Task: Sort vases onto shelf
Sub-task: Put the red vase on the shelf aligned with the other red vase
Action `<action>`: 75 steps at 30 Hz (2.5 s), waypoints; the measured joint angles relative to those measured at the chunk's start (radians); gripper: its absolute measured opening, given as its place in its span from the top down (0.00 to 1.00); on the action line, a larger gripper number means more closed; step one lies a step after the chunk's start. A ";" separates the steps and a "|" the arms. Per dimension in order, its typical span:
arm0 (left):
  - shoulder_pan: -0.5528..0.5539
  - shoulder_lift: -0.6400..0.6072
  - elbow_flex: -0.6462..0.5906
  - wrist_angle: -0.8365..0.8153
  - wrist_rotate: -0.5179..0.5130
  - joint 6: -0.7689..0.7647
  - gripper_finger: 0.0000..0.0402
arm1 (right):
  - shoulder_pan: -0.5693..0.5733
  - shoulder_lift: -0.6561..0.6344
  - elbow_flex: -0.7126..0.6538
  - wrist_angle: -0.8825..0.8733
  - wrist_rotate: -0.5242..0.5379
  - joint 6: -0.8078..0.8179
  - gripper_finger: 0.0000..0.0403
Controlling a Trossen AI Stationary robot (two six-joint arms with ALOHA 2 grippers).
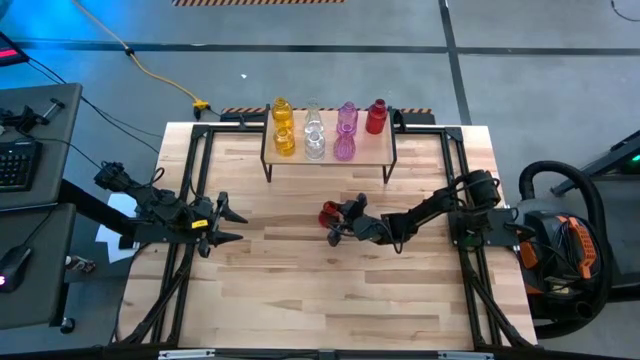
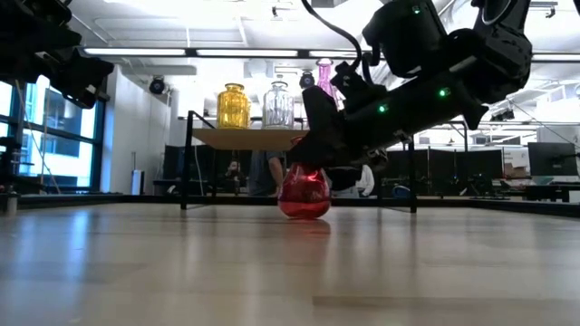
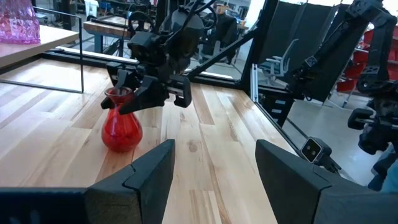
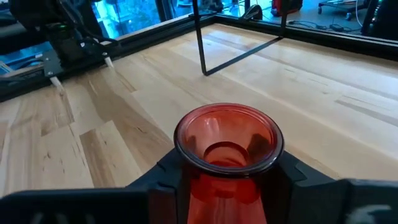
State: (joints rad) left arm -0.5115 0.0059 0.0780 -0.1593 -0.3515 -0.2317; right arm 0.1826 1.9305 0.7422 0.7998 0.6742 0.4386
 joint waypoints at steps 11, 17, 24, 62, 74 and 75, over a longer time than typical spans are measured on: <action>0.000 0.000 0.000 0.000 0.000 0.000 0.47 | 0.003 -0.067 -0.004 -0.118 0.002 -0.010 0.73; 0.000 0.000 0.000 0.000 0.000 0.000 0.47 | 0.008 -0.152 -0.005 -0.218 0.024 -0.018 0.73; 0.000 0.000 0.000 0.000 0.000 0.000 0.47 | 0.008 -0.319 -0.005 -0.386 0.094 -0.063 0.73; 0.000 0.000 0.000 0.000 0.000 0.000 0.47 | -0.195 -0.726 -0.005 -0.623 0.349 -0.222 0.74; 0.000 0.000 0.000 0.000 0.000 0.000 0.47 | -0.415 -0.818 -0.005 -0.607 -0.036 -0.300 0.74; 0.000 0.000 0.000 0.000 0.000 0.000 0.47 | -0.428 -0.818 -0.005 -0.603 -0.069 -0.301 0.74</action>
State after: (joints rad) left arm -0.5117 0.0063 0.0780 -0.1593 -0.3515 -0.2319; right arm -0.2451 1.1126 0.7376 0.1969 0.6057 0.1379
